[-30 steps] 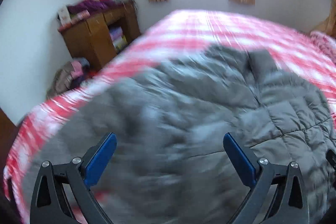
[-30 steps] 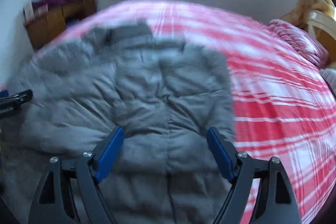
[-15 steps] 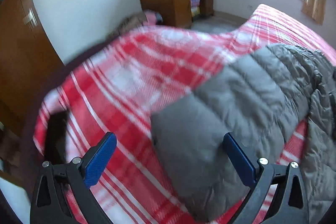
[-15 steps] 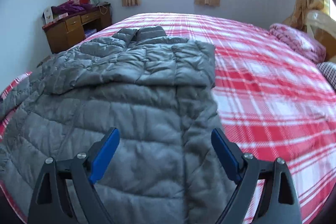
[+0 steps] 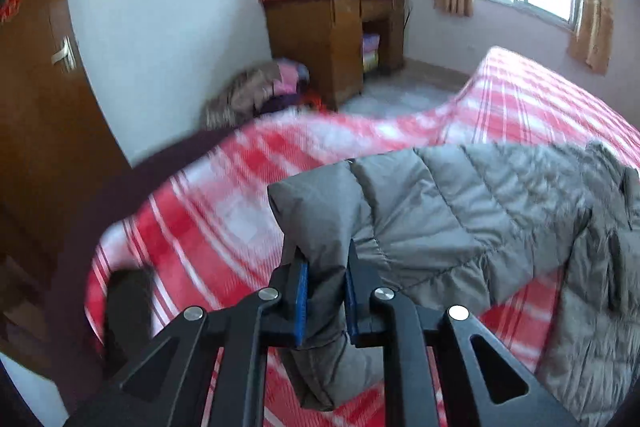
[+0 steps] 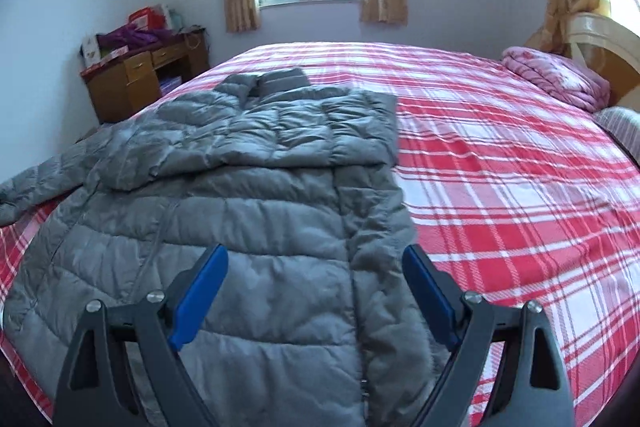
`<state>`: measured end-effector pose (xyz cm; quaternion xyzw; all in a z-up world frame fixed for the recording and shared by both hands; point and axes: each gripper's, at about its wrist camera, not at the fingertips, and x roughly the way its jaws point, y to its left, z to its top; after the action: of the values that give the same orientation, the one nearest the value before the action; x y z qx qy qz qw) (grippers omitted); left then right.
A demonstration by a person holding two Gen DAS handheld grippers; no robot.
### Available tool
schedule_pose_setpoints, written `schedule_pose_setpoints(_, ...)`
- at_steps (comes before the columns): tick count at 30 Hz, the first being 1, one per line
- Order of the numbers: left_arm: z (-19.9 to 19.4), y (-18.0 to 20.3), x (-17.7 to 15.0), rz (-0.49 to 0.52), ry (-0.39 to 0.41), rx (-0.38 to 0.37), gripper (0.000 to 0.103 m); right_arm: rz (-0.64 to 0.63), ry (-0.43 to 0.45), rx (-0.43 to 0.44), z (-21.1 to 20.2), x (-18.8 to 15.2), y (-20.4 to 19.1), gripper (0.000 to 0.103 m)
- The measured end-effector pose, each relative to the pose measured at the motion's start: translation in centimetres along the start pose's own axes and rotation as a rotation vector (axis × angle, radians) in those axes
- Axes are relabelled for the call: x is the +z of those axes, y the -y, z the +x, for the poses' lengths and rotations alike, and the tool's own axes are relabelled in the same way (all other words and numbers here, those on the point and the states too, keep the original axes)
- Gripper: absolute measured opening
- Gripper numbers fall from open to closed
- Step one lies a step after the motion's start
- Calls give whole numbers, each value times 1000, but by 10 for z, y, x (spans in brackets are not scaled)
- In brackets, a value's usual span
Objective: Fold large clothes
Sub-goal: 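Grasp the other sleeve with the left tool and fold it across the body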
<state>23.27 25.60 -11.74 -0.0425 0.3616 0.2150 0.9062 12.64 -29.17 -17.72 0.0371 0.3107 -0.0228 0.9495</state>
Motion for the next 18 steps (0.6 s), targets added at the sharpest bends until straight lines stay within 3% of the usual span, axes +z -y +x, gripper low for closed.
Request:
schedule_pose_setpoints(2, -16, 17, 15, 55, 62, 20, 13, 26, 8, -2, 0, 0, 6, 91)
schedule_pose_setpoints(5, -38, 47, 30, 114, 129, -8, 13, 52, 20, -2, 0, 2, 13, 91)
schedule_pose_setpoints(11, -107, 149, 45, 245, 257, -175, 12, 66, 43, -4, -5, 4, 20, 91)
schedule_pose_setpoints(15, -150, 237, 37, 366, 314, -308, 12, 86, 57, -11, -10, 5, 30, 91)
schedule_pose_setpoints(18, -168, 286, 21, 438, 347, -349, 12, 108, 60, -18, -13, 3, 40, 91)
